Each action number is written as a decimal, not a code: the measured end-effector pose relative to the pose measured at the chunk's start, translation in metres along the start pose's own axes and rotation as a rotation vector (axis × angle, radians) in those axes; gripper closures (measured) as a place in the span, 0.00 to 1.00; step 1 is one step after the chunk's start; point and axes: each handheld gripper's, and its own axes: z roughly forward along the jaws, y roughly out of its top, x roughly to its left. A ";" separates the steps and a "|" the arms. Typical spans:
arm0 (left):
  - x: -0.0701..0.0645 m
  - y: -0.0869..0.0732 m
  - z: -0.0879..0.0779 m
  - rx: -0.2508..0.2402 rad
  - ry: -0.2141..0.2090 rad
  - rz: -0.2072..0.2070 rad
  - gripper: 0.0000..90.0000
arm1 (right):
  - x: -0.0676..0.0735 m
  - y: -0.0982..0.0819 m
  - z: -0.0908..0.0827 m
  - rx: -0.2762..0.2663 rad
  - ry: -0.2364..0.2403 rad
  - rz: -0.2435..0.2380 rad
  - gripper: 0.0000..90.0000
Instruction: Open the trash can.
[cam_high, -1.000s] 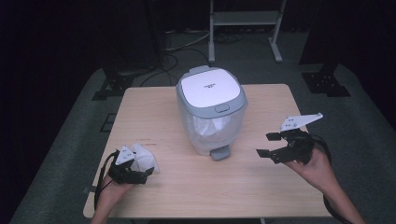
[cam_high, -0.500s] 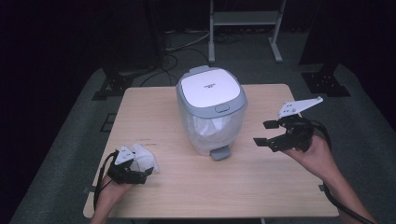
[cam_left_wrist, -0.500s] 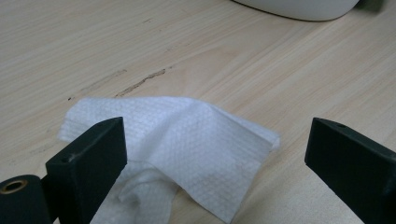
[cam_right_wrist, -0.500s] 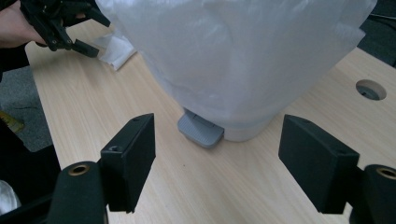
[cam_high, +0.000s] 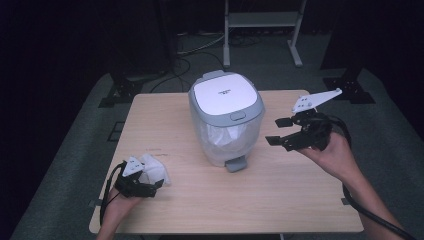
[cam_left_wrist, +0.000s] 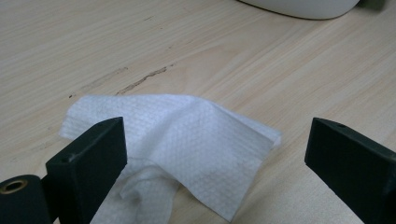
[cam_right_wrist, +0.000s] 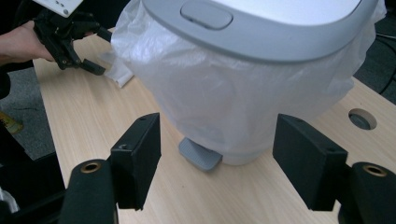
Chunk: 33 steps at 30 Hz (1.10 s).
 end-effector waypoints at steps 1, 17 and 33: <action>0.000 0.000 0.000 0.001 -0.001 -0.001 0.05 | 0.000 0.000 0.000 0.000 0.000 0.000 0.35; 0.001 -0.001 -0.001 0.011 0.003 -0.002 0.05 | -0.006 0.033 -0.003 -0.041 0.001 -0.019 0.47; 0.001 -0.002 -0.001 0.018 0.010 0.003 0.05 | -0.003 0.059 0.007 -0.062 0.039 -0.036 0.70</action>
